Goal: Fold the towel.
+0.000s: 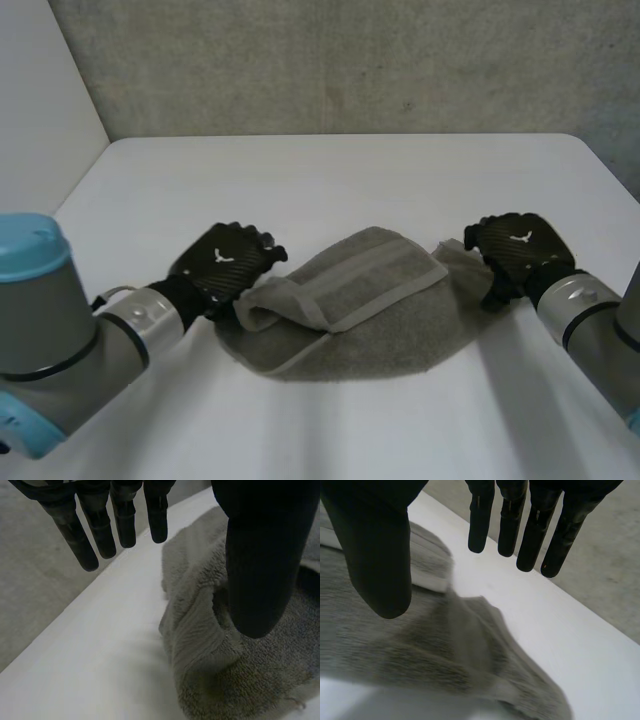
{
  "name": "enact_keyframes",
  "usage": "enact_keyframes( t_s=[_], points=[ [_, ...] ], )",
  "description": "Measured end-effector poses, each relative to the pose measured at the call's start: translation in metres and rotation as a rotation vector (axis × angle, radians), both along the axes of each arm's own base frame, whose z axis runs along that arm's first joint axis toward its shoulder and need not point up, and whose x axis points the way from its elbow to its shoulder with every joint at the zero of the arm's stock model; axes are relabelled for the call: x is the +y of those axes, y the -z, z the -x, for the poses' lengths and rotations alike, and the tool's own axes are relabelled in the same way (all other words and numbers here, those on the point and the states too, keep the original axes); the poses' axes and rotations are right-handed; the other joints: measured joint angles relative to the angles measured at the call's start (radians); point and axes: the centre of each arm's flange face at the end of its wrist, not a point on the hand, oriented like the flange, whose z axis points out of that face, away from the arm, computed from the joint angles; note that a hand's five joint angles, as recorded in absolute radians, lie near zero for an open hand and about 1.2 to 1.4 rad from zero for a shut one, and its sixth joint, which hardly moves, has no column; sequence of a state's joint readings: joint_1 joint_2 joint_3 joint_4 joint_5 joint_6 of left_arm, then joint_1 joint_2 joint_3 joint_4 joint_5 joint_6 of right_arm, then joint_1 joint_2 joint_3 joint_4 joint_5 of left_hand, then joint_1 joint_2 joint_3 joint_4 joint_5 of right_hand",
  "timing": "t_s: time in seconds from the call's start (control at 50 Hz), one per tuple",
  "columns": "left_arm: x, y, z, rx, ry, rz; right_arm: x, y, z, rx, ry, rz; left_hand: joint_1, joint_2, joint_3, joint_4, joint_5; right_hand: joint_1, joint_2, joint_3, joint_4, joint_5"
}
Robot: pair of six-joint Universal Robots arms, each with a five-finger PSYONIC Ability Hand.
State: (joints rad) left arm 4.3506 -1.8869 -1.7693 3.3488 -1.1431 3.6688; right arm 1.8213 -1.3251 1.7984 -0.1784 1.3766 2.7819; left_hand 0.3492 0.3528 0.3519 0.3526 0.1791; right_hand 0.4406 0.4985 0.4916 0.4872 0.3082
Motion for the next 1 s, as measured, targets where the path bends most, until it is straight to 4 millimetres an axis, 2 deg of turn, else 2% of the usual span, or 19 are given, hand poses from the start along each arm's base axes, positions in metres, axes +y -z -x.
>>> enact_keyframes(
  t_s=[0.1, 0.14, 0.2, 0.24, 0.32, 0.34, 0.38, 0.4, 0.44, 0.5, 0.58, 0.66, 0.76, 0.78, 0.8, 0.88, 1.0],
  points=[
    [-0.004, 0.019, 0.014, -0.035, 0.042, 0.000, 0.015, 0.006, -0.010, -0.004, -0.063, -0.029, 0.080, 0.072, 0.074, 0.070, 0.070, 0.000, 0.000, 0.000, 0.000, 0.000],
    [-0.005, 0.021, 0.015, -0.037, 0.045, -0.001, 0.017, 0.006, -0.011, -0.004, -0.072, -0.032, 0.088, 0.078, 0.080, 0.080, 0.078, 0.000, 0.000, 0.000, 0.000, 0.000],
    [-0.008, 0.028, 0.025, -0.040, 0.063, -0.003, 0.024, 0.010, -0.018, 0.001, -0.100, -0.044, 0.406, 0.413, 0.413, 0.386, 0.375, 0.000, 0.000, 0.000, 0.000, 0.000],
    [-0.012, 0.028, 0.030, -0.029, 0.061, 0.010, 0.026, 0.011, -0.020, 0.004, -0.110, -0.045, 0.794, 0.767, 0.745, 0.749, 0.742, 0.000, 0.000, 0.000, 0.000, 0.000],
    [-0.023, 0.022, 0.033, 0.004, 0.023, 0.039, 0.028, 0.012, -0.022, 0.008, -0.116, -0.045, 0.803, 0.825, 0.823, 0.825, 0.797, 0.000, 0.000, 0.000, 0.000, 0.000],
    [-0.037, 0.015, 0.033, 0.044, -0.047, 0.066, 0.028, 0.013, -0.023, 0.011, -0.119, -0.044, 0.804, 0.845, 0.844, 0.849, 0.821, 0.000, 0.000, 0.000, 0.000, 0.000],
    [-0.043, 0.012, 0.031, 0.063, -0.085, 0.076, 0.028, 0.013, -0.023, 0.012, -0.119, -0.044, 0.804, 0.849, 0.848, 0.852, 0.823, 0.000, 0.000, 0.000, 0.000, 0.000],
    [-0.054, 0.008, 0.028, 0.091, -0.153, 0.089, 0.027, 0.013, -0.023, 0.013, -0.120, -0.043, 0.804, 0.852, 0.851, 0.855, 0.827, 0.000, 0.000, 0.000, 0.000, 0.000],
    [-0.073, 0.002, 0.019, 0.138, -0.291, 0.110, 0.027, 0.013, -0.024, 0.012, -0.123, -0.041, 0.806, 0.857, 0.856, 0.860, 0.830, 0.000, 0.000, 0.000, 0.000, 0.000],
    [-0.089, 0.002, 0.003, 0.147, -0.430, 0.112, 0.027, 0.012, -0.026, 0.010, -0.130, -0.038, 0.806, 0.859, 0.858, 0.861, 0.830, 0.000, 0.000, 0.000, 0.000, 0.000],
    [-0.098, 0.009, -0.018, 0.105, -0.558, 0.078, 0.035, 0.011, -0.037, 0.003, -0.178, -0.034, 0.806, 0.861, 0.860, 0.864, 0.838, 0.000, 0.000, 0.000, 0.000, 0.000],
    [-0.093, 0.020, -0.030, 0.048, -0.598, 0.021, 0.042, 0.012, -0.049, -0.003, -0.230, -0.038, 0.806, 0.862, 0.861, 0.865, 0.838, 0.000, 0.000, 0.000, 0.000, 0.000],
    [-0.076, 0.030, -0.036, -0.009, -0.594, -0.049, 0.049, 0.016, -0.068, -0.011, -0.307, -0.050, 0.805, 0.815, 0.817, 0.815, 0.824, 0.000, 0.000, 0.000, 0.000, 0.000],
    [-0.068, 0.032, -0.038, -0.022, -0.589, -0.067, 0.049, 0.017, -0.076, -0.016, -0.331, -0.052, 0.617, 0.612, 0.614, 0.627, 0.633, 0.000, 0.000, 0.000, 0.000, 0.000],
    [-0.066, 0.032, -0.039, -0.026, -0.587, -0.072, 0.048, 0.018, -0.079, -0.019, -0.337, -0.052, 0.522, 0.549, 0.550, 0.556, 0.550, 0.000, 0.000, 0.000, 0.000, 0.000],
    [-0.056, 0.029, -0.042, -0.028, -0.582, -0.076, 0.037, 0.018, -0.090, -0.044, -0.335, -0.070, 0.351, 0.345, 0.355, 0.352, 0.352, 0.000, 0.000, 0.000, 0.000, 0.000],
    [-0.047, 0.017, -0.046, -0.012, -0.585, -0.056, 0.012, 0.018, -0.103, -0.096, -0.294, -0.142, 0.173, 0.169, 0.171, 0.168, 0.167, 0.001, 0.003, 0.003, 0.005, 0.013]
  ],
)
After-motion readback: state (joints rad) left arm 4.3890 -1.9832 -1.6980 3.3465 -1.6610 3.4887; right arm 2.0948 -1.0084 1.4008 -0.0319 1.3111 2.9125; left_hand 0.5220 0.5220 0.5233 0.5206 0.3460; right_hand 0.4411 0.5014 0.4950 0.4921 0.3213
